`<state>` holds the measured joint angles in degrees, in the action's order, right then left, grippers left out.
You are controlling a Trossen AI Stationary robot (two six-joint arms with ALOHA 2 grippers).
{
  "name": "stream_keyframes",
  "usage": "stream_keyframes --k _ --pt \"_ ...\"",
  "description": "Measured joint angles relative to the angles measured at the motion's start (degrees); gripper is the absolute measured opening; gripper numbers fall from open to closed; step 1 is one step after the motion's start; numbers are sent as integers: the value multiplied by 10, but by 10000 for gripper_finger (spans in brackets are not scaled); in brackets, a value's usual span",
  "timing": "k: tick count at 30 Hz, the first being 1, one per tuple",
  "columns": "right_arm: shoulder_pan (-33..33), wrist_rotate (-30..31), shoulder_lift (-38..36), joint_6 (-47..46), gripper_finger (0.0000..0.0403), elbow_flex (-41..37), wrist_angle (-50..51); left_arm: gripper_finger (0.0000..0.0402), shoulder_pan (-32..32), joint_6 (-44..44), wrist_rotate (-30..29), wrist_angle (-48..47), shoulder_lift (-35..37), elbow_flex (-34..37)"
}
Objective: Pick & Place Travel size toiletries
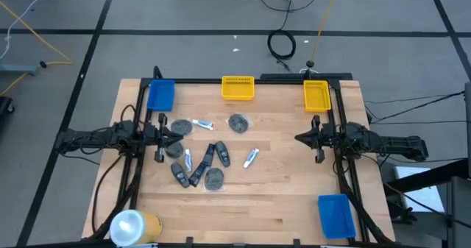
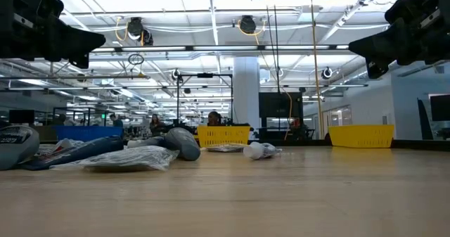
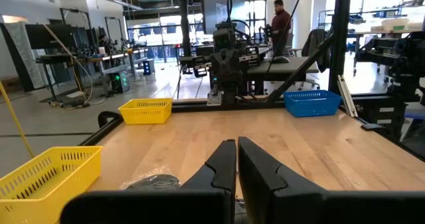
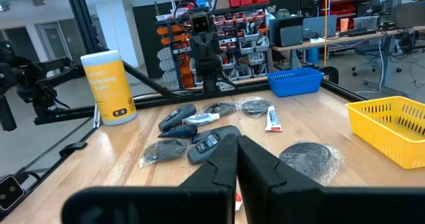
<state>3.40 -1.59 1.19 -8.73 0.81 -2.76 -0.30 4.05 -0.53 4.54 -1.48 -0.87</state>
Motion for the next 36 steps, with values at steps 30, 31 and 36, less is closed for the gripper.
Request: stream_keyframes --k 30,31,36 --pt "-29 -44 446 1 40 65 -294 19 0 0 0 0 0 0" --pt "-27 -45 472 12 45 79 -305 19 0 0 0 0 0 0" --pt "-18 -72 595 49 80 134 -295 19 0 0 0 0 0 0"
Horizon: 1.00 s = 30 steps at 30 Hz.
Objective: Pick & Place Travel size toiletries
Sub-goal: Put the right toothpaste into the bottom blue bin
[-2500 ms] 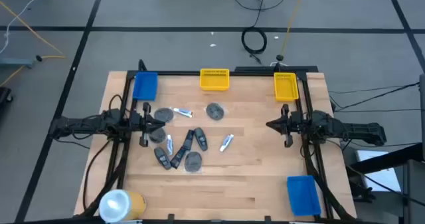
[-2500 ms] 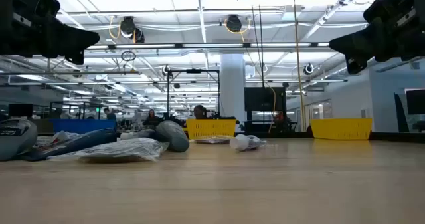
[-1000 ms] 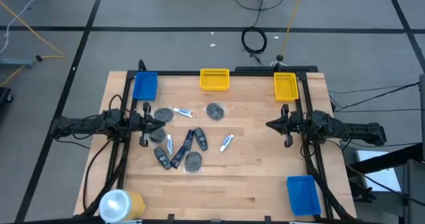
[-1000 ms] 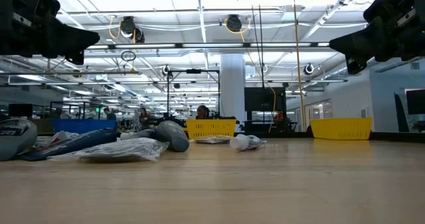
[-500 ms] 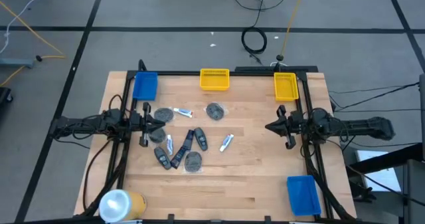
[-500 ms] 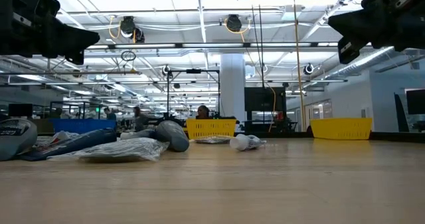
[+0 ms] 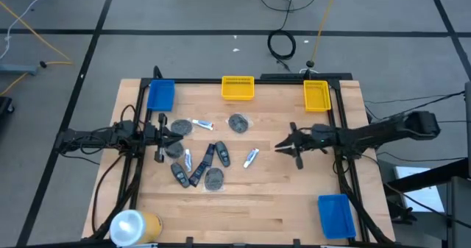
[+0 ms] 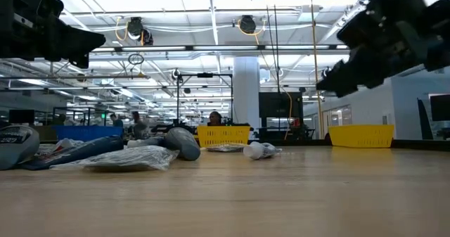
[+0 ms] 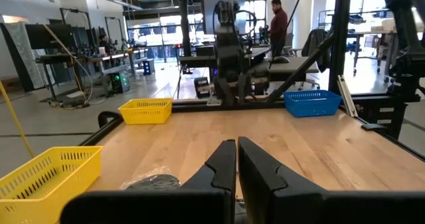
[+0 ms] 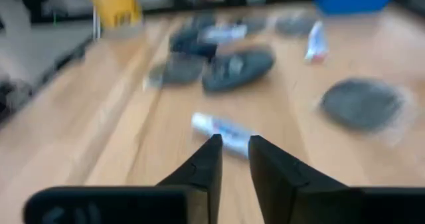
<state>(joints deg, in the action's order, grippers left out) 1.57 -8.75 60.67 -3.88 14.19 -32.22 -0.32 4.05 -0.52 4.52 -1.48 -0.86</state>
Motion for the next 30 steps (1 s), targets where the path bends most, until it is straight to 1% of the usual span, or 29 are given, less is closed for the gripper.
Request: stream_keyframes --k 3,7,9,12,15,17,20,23,28,30 --pt "13 -49 64 8 111 45 -7 19 0 0 0 0 0 0" --pt "33 -120 153 26 162 117 33 19 0 0 0 0 0 0" --pt "40 -138 194 51 189 159 51 19 0 0 0 0 0 0" --pt "48 -142 260 101 226 214 87 19 0 0 0 0 0 0" --pt "54 -184 320 149 254 268 111 19 0 0 0 0 0 0" --pt "56 -202 356 173 266 297 118 19 0 0 0 0 0 0" --pt "59 -216 401 213 271 334 154 19 0 0 0 0 0 0" --pt "60 -215 429 253 265 362 197 19 0 0 0 0 0 0" --pt "59 -212 446 273 238 369 213 19 0 0 0 0 0 0" --pt "58 -192 444 275 221 370 214 19 0 0 0 0 0 0"
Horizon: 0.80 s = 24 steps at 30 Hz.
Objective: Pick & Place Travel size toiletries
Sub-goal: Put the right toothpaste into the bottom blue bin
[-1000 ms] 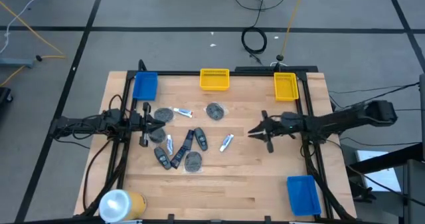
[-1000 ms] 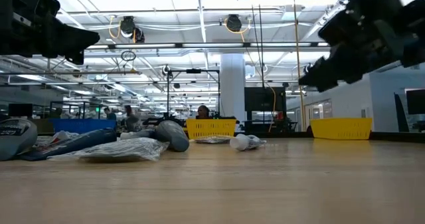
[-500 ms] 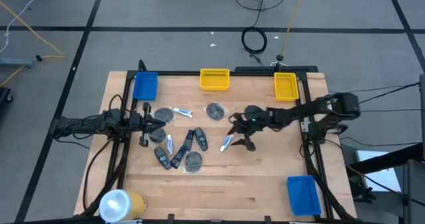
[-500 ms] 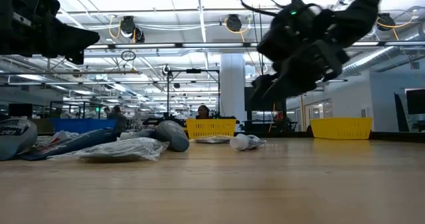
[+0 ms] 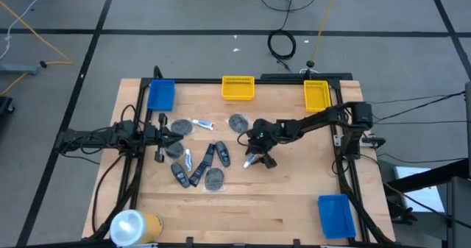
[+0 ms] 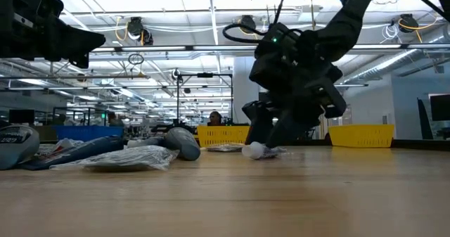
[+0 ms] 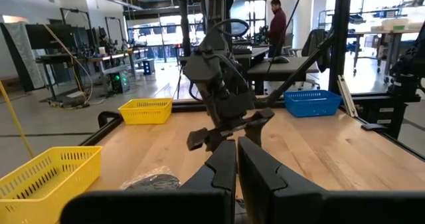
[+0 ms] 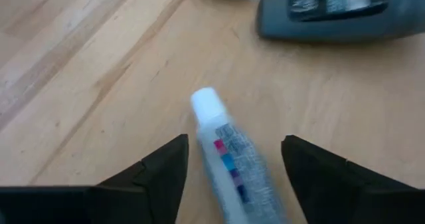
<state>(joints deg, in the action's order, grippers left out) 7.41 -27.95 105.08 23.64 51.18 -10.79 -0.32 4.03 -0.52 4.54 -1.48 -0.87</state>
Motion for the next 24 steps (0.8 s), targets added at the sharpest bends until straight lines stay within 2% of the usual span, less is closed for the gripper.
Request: stream_keyframes --k 3,9,15,18,24 --pt "-4 38 1 9 190 0 12 19 0 0 0 0 0 0" --pt "-15 58 0 -2 128 0 23 19 0 0 0 0 0 0" --pt "-49 154 -38 -107 75 0 47 19 0 0 0 0 0 0" --pt "-79 190 -85 -174 57 -1 103 19 0 0 0 0 0 0" --pt "-147 189 -197 -395 40 -1 244 19 0 0 0 0 0 0"
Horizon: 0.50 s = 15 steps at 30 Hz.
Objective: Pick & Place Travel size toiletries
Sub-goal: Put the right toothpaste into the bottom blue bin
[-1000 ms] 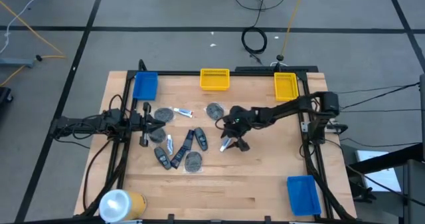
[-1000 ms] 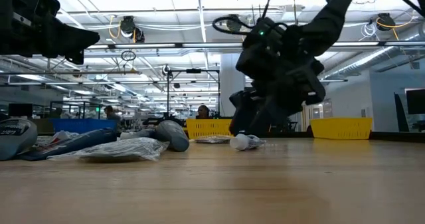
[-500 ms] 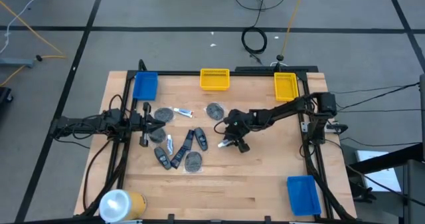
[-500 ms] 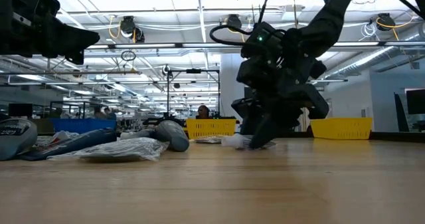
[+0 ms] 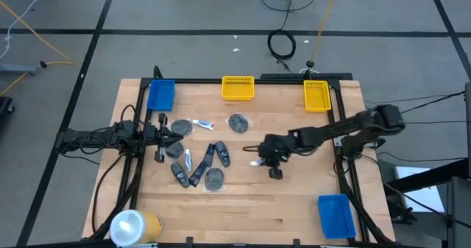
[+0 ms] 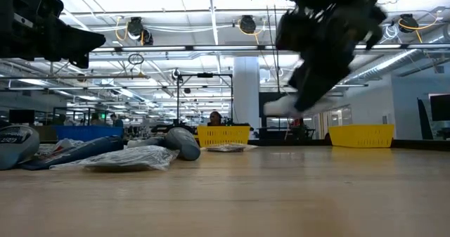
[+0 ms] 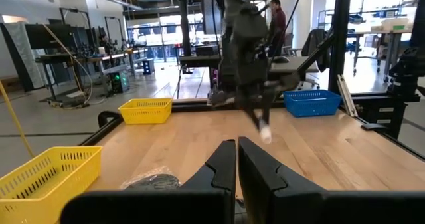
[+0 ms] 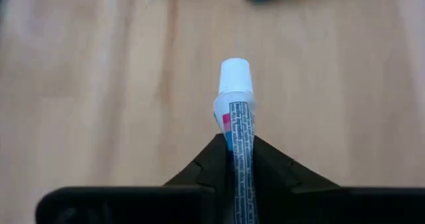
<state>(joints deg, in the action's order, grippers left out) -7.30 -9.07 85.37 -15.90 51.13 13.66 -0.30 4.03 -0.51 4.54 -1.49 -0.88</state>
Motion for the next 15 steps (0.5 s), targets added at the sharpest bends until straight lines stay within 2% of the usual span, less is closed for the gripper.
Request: stream_keyframes --k 3,7,12,15 --pt "-41 -4 -57 -124 40 0 101 19 0 0 0 0 0 0" --pt "-100 -61 -123 -316 40 0 208 19 0 0 0 0 0 0" --pt "-180 -129 -177 -533 40 0 267 19 0 0 0 0 0 0" --pt "-218 -192 -191 -638 40 0 283 19 0 0 0 0 0 0"
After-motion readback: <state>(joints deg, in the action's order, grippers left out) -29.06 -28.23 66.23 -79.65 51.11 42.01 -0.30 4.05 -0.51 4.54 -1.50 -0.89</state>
